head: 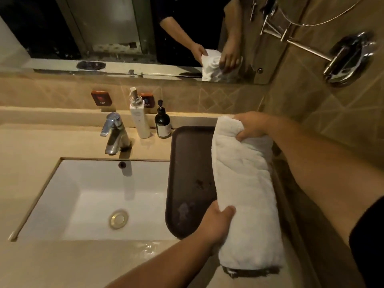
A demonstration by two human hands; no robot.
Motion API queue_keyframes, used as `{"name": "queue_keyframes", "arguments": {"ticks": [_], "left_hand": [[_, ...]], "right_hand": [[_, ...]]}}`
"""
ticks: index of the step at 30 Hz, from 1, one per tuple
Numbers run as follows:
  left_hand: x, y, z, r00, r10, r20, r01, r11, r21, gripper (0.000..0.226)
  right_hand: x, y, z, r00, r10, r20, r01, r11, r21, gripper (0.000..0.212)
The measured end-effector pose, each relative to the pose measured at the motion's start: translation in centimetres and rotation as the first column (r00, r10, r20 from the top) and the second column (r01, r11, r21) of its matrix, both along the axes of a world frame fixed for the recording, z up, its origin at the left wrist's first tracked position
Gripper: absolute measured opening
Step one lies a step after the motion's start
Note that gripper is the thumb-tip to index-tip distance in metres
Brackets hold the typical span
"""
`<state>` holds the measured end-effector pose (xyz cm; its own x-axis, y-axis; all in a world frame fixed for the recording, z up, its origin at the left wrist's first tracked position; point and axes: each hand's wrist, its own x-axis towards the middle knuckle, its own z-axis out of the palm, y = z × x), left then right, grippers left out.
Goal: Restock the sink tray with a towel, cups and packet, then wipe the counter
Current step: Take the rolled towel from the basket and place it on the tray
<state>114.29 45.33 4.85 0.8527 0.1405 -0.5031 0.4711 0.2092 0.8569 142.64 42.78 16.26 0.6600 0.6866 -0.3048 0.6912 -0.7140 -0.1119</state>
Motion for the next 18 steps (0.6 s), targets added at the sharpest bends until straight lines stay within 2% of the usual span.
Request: {"name": "queue_keyframes", "arguments": {"ticks": [3, 7, 13, 18], "left_hand": [[1.8, 0.0, -1.4, 1.000, 0.005, -0.030, -0.005, 1.000, 0.006, 0.040], [3.7, -0.1, -3.5, 0.998, -0.011, -0.061, 0.012, 1.000, 0.007, 0.040], [4.9, -0.5, -5.3, 0.990, -0.009, -0.142, 0.034, 0.984, 0.174, 0.054], [4.8, -1.4, -5.5, 0.989, 0.054, -0.137, -0.007, 0.947, 0.322, 0.054]], "right_hand": [[2.0, 0.2, -1.9, 1.000, 0.007, -0.023, -0.008, 0.999, -0.044, 0.048], [4.5, -0.1, -5.0, 0.999, -0.034, -0.027, 0.032, 0.996, -0.080, 0.045], [5.2, -0.8, -10.9, 0.989, -0.146, -0.030, 0.144, 0.988, -0.056, 0.054], [5.2, 0.0, -12.1, 0.992, -0.118, 0.046, 0.120, 0.992, -0.033, 0.042]]}}
